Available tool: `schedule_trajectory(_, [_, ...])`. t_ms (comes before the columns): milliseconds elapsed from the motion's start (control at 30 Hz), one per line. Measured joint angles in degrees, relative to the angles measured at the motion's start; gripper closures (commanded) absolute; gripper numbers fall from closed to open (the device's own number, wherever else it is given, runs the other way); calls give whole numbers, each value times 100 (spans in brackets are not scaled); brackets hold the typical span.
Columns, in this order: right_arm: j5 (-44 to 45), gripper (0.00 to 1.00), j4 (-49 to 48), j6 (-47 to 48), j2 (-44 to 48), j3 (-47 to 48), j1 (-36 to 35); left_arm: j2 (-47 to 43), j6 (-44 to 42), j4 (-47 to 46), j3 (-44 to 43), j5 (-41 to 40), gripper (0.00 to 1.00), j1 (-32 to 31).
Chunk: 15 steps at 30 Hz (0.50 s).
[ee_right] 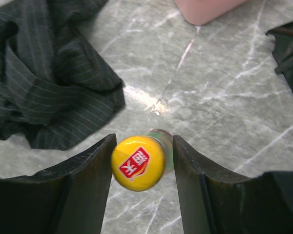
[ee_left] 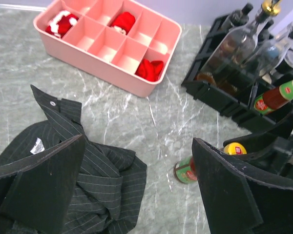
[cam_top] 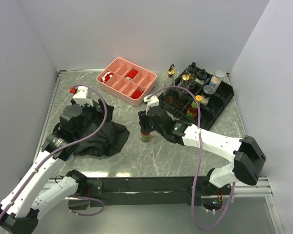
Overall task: Organize the condiment bottles
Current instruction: Pick up the bottle from the center of the board.
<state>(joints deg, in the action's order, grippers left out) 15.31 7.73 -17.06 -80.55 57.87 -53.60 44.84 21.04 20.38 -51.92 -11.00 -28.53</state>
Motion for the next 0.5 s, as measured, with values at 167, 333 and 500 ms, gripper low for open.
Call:
schedule_trajectory(167, [254,77,109,-55,-55,0,-15,-46,0,-39,0,-74,3,0])
schedule_trajectory(333, [501,100,175,-157,-26,13,-22,31,0,-37,0,-87,3,0])
schedule_trajectory(500, [813,100,1071,-299,-26,345,-11,26,-17,-37,0,-92,4,0])
